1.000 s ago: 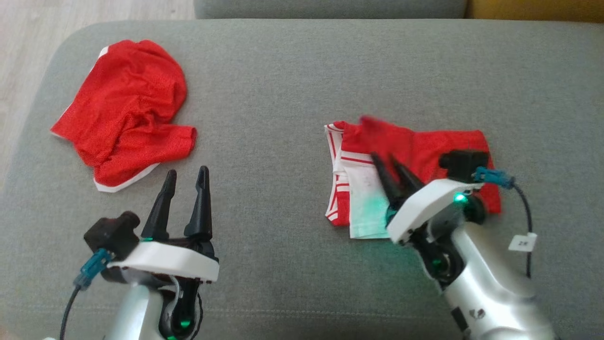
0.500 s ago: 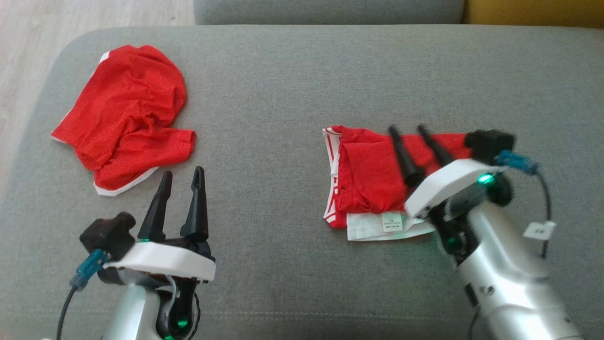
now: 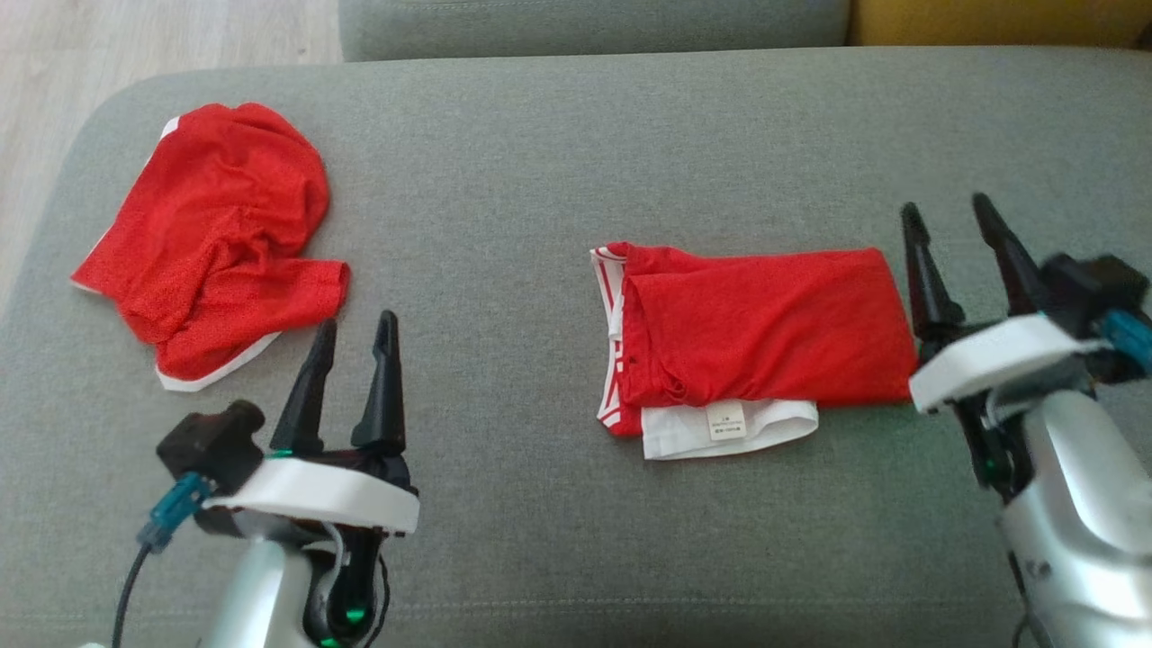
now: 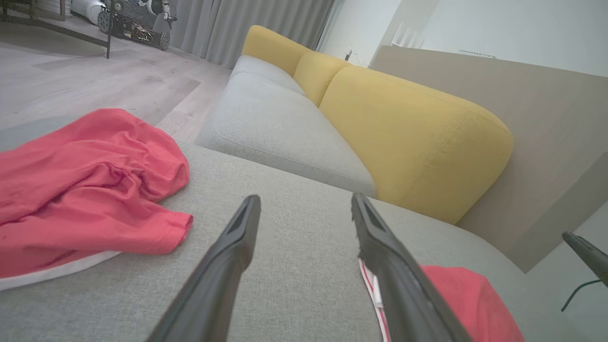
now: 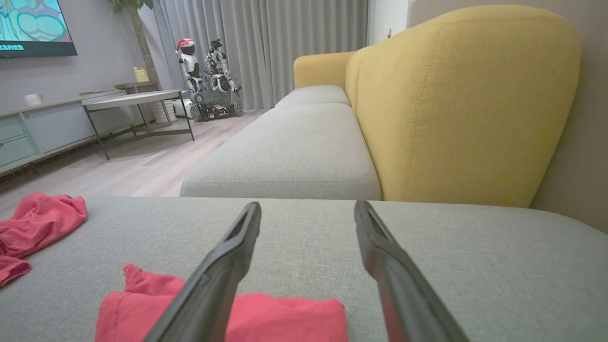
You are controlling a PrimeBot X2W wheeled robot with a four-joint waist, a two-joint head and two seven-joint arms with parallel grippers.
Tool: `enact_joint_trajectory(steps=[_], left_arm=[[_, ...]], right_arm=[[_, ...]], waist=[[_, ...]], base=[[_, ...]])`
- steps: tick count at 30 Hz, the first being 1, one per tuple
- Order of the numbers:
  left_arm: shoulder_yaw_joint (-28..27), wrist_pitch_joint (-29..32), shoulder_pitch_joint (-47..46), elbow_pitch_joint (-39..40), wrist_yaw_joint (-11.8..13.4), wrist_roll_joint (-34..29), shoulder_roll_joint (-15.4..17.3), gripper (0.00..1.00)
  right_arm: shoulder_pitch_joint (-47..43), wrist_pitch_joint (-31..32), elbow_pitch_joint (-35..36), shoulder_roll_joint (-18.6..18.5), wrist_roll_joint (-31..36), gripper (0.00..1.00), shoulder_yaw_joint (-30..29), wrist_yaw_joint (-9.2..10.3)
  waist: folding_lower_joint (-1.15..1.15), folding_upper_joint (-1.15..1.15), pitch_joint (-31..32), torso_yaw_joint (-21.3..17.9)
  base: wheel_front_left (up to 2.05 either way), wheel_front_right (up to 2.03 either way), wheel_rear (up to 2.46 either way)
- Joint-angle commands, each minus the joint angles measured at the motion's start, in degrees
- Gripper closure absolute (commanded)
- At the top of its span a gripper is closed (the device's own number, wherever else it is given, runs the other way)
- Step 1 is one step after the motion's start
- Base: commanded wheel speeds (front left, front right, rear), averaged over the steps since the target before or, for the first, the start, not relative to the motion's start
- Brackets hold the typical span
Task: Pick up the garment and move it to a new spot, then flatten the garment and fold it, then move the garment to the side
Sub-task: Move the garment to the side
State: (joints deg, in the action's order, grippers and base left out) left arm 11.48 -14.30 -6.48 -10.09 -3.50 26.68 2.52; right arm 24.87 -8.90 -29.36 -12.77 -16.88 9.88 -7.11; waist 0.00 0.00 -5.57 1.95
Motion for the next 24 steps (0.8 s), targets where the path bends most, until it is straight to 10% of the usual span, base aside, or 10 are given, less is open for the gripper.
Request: enact_joint_trajectory(steps=[1, 24], left_arm=[[-1.2, -0.7, -2.4, 2.2, 0.2, 0.5, 0.4, 0.00], [-0.7, -0.7, 0.3, 2.3, 0.8, 0.2, 0.4, 0.00]], right_arm=[[-0.6, -1.4, 2.6, -0.5, 0.5, 0.00, 0.0, -0.37], [-13.2, -6.1, 12.6, 5.4, 15.1, 0.00, -10.5, -0.37]], waist=[[0.00, 0.00, 0.0, -0.2], [0.00, 0.00, -0.8, -1.9]], base=[[0.00, 0.00, 0.00], [0.00, 0.00, 0.00]])
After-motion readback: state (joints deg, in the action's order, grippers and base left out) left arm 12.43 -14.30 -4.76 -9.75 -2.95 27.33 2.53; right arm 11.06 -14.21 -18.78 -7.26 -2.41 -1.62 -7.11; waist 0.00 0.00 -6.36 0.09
